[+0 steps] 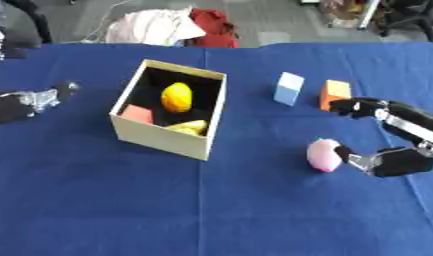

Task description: Pick up objects on the table and place them in the box.

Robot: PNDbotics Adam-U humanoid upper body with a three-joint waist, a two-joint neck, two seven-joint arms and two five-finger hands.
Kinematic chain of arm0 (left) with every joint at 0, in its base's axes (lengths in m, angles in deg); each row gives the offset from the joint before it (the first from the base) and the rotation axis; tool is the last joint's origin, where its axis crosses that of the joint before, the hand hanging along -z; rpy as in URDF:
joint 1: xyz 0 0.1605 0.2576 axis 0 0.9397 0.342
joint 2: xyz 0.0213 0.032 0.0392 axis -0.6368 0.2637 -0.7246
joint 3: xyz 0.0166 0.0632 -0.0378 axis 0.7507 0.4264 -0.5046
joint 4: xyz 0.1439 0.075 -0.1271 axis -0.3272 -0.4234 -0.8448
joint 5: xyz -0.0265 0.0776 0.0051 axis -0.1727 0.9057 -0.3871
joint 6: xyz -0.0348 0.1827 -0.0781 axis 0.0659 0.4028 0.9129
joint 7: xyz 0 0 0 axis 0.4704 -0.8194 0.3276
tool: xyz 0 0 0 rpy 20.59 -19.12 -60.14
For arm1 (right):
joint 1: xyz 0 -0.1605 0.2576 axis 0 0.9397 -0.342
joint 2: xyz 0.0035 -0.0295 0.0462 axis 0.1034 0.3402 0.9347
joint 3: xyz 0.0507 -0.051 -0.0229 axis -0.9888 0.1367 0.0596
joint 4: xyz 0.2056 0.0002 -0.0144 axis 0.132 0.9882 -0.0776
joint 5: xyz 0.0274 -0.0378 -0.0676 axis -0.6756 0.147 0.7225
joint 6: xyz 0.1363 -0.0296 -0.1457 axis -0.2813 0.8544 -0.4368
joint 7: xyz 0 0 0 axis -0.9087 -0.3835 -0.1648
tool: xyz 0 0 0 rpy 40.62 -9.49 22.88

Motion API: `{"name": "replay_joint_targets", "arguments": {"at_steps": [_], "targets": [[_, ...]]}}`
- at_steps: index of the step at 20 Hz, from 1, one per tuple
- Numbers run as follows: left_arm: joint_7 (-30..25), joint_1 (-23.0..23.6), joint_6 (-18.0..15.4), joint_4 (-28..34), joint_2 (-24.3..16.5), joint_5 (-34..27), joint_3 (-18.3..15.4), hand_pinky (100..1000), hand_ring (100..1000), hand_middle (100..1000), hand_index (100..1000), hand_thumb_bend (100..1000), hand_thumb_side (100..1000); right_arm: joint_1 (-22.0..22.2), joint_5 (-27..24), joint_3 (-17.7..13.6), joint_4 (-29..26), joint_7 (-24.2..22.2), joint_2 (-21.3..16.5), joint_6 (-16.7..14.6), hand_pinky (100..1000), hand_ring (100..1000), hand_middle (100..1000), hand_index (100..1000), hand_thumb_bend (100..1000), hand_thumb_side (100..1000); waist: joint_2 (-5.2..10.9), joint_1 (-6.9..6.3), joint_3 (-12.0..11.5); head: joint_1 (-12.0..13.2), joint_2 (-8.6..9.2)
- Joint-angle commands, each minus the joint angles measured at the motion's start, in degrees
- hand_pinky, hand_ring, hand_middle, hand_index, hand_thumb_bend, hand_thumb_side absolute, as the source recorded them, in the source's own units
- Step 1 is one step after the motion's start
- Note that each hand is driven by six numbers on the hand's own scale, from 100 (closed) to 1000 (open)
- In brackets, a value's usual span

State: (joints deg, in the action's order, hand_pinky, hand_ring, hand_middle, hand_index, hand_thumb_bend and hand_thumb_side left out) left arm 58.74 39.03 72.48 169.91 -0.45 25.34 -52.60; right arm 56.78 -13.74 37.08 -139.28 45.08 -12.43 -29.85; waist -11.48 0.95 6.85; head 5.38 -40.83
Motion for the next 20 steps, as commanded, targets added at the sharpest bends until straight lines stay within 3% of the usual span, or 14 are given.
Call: {"name": "replay_joint_targets", "arguments": {"at_steps": [1, 20], "targets": [[3.0, 0.0, -0.3, 0.1, -0.4, -0.2, 0.6, 760, 763, 609, 699, 765, 416, -1.0, 0.4, -0.1, 0.5, -0.7, -1.9, -0.3, 880, 903, 892, 981, 213, 459, 0.66, 0.81, -0.1, -0.1, -0.29], [3.3, 0.3, -0.4, -0.4, 1.2, -0.2, 0.8, 761, 765, 609, 697, 761, 414, -4.0, 4.7, 1.4, 9.5, -2.3, 1.4, -2.0, 877, 889, 868, 955, 215, 449, 0.97, 0.77, -0.7, -1.0, -0.77]]}}
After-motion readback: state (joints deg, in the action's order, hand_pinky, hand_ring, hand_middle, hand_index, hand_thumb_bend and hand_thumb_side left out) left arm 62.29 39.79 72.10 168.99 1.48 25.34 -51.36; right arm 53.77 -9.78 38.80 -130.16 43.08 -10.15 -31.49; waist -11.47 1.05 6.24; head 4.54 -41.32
